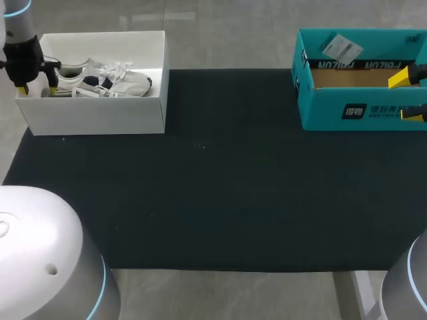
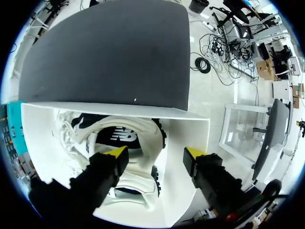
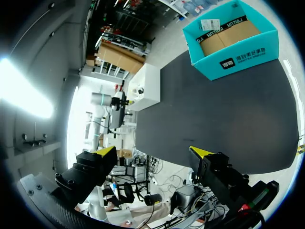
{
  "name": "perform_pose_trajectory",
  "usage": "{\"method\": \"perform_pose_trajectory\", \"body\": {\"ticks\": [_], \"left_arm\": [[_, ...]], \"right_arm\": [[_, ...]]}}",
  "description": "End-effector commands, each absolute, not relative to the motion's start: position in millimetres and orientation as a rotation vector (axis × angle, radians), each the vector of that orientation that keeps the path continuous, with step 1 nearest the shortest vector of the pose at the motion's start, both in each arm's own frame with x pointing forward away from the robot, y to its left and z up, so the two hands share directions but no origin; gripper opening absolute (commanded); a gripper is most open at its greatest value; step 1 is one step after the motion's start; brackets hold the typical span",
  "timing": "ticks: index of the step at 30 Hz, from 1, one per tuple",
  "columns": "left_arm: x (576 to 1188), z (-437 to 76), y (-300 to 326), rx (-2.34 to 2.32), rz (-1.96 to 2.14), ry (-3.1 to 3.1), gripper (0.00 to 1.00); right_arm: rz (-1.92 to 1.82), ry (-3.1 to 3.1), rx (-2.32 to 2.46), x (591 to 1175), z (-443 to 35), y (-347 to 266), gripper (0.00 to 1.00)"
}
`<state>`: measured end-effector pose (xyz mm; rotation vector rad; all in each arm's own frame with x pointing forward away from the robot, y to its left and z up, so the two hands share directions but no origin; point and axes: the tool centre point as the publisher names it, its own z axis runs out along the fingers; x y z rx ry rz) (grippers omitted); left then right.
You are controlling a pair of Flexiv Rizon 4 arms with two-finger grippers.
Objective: Take the shoe out of the shoebox, open the shoe tongue, remove and reinsert the insole, then place the shoe into the shoebox
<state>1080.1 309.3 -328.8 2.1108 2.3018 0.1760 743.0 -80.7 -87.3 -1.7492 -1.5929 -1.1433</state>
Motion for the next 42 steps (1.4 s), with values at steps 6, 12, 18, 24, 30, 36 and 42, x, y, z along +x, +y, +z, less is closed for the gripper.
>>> {"method": "perform_pose_trajectory", "body": {"ticks": [6,12,18,24,30,36,42], "left_arm": [[1086.2,-343.9,308.4,2.147,0.140,2.289,0.68],[1085.1,-350.6,309.6,2.162,0.134,2.282,0.47],[1086.1,-354.0,311.7,2.175,0.107,2.271,0.40],[1084.7,-359.9,314.6,2.203,0.096,2.242,0.40],[1085.3,-367.4,314.9,2.238,0.091,2.224,0.41],[1087.8,-373.0,312.7,2.266,0.096,2.197,0.37],[1089.1,-372.4,312.5,2.263,0.083,2.193,0.00]], "right_arm": [[-1.140,-1.594,-1.751,743.6,-87.6,-80.4,1.00],[-1.140,-1.594,-1.751,743.6,-87.6,-80.4,1.00],[-1.140,-1.594,-1.751,743.6,-87.6,-80.4,1.00],[-1.140,-1.594,-1.751,743.6,-87.6,-80.4,1.00],[-1.140,-1.594,-1.751,743.6,-87.6,-80.4,1.00],[-1.140,-1.594,-1.751,743.6,-87.6,-80.4,1.00],[-1.140,-1.594,-1.751,743.6,-87.6,-80.4,1.00]]}}
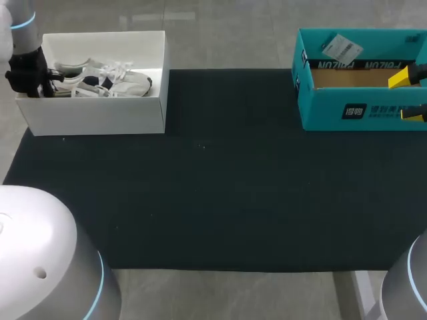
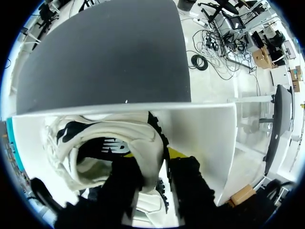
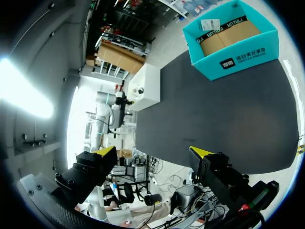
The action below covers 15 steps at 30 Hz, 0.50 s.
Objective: Take the shoe out of the shoebox, open the shoe tongue, remove and reinsert the insole, then place the shoe into the shoebox
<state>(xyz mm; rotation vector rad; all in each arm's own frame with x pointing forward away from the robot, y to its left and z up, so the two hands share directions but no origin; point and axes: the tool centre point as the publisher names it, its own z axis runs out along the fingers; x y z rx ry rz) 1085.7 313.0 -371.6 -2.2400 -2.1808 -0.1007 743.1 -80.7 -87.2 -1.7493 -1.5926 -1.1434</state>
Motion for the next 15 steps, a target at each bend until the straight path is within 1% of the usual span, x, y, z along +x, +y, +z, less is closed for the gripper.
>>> {"method": "perform_pose_trajectory", "body": {"ticks": [1,5,15], "left_arm": [[1088.7,-372.0,312.6,-2.249,-0.080,-2.177,0.00],[1087.2,-367.9,313.9,-2.260,-0.064,-2.168,0.00],[1092.2,-335.2,309.4,-2.294,-0.068,-2.159,0.00]], "right_arm": [[-1.140,-1.594,-1.751,743.6,-87.6,-80.4,1.00],[-1.140,-1.594,-1.751,743.6,-87.6,-80.4,1.00],[-1.140,-1.594,-1.751,743.6,-87.6,-80.4,1.00]]}}
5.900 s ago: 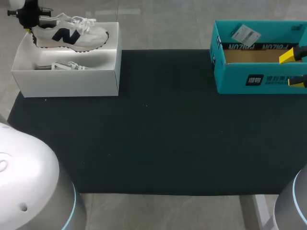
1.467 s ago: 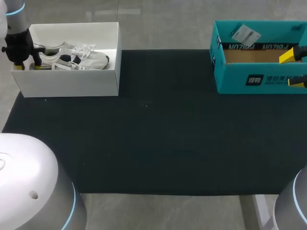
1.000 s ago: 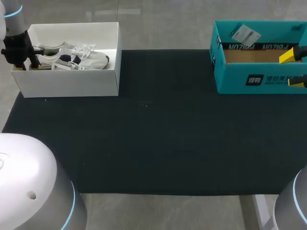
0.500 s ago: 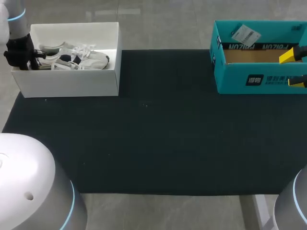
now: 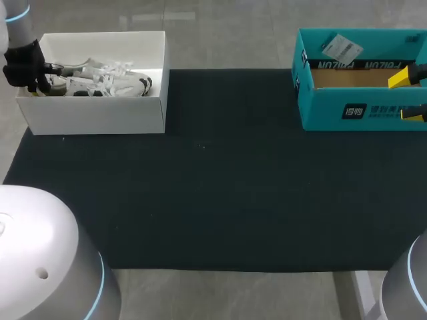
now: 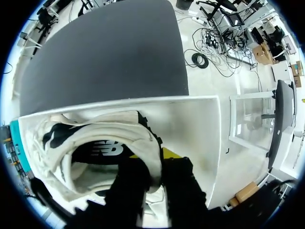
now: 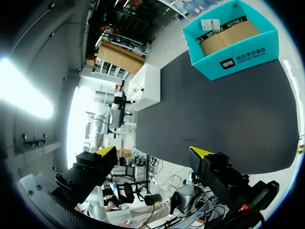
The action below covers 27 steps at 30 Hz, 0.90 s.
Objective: Take the shoe out of the shoebox, open the shoe tongue, remove and reinsert the insole, then place the shoe into the shoebox
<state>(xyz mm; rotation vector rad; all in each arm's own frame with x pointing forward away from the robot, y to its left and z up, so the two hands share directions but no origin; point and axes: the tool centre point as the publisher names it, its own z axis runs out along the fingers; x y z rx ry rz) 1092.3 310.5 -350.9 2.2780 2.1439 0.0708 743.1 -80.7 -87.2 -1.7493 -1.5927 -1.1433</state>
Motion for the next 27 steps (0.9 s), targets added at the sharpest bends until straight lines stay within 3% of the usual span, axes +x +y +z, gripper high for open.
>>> {"method": "perform_pose_trajectory", "body": {"ticks": [1,27], "left_arm": [[1092.9,-331.8,309.0,2.279,0.067,2.146,0.00],[1090.8,-200.7,289.5,2.195,0.105,2.168,0.00]], "right_arm": [[-1.140,-1.594,-1.751,743.6,-87.6,-80.4,1.00],[-1.140,-1.594,-1.751,743.6,-87.6,-80.4,1.00]]}}
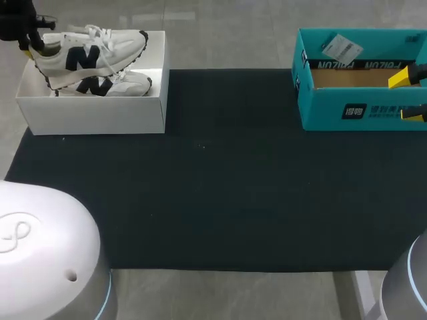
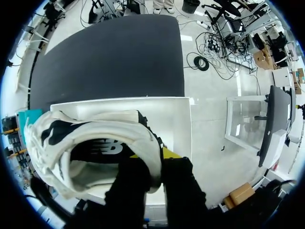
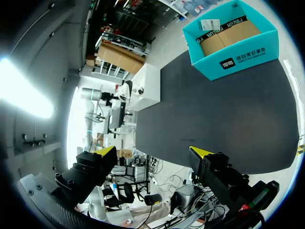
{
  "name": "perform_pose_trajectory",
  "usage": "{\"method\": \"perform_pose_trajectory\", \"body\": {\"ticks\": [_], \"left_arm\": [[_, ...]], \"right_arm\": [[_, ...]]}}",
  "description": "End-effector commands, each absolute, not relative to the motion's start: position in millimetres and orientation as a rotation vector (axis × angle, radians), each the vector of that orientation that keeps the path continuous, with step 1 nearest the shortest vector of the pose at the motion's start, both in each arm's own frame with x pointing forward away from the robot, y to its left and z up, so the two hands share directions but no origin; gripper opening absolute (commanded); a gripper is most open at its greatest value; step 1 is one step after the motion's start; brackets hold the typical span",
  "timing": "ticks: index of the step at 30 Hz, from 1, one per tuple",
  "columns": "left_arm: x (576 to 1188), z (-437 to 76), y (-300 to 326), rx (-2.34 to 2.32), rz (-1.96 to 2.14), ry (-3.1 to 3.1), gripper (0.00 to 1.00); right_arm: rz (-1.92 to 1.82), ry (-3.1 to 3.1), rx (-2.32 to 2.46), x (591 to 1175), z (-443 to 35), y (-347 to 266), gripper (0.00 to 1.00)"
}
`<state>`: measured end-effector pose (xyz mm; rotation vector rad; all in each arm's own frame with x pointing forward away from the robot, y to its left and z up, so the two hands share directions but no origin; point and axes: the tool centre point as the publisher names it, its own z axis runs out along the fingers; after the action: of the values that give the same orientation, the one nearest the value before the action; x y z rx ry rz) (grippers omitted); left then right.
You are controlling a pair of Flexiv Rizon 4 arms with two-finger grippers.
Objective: Take the shoe out of the shoebox, open the shoe tongue, remove and reinsert the insole, then place the shoe into the shoebox
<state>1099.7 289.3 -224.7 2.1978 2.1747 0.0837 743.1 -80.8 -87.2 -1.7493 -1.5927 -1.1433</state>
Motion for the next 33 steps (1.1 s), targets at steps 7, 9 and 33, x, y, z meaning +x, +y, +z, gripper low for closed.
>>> {"method": "perform_pose_trajectory", "body": {"ticks": [7,9,33], "left_arm": [[1086.8,-183.3,287.8,2.204,0.101,2.124,0.00],[1086.8,-183.3,287.8,2.204,0.101,2.124,0.00],[1079.8,-177.2,277.2,2.227,0.190,2.163,0.00]], "right_arm": [[-1.140,-1.594,-1.751,743.6,-87.6,-80.4,1.00],[-1.140,-1.594,-1.751,743.6,-87.6,-80.4,1.00],[-1.140,-1.594,-1.751,743.6,-87.6,-80.4,1.00]]}}
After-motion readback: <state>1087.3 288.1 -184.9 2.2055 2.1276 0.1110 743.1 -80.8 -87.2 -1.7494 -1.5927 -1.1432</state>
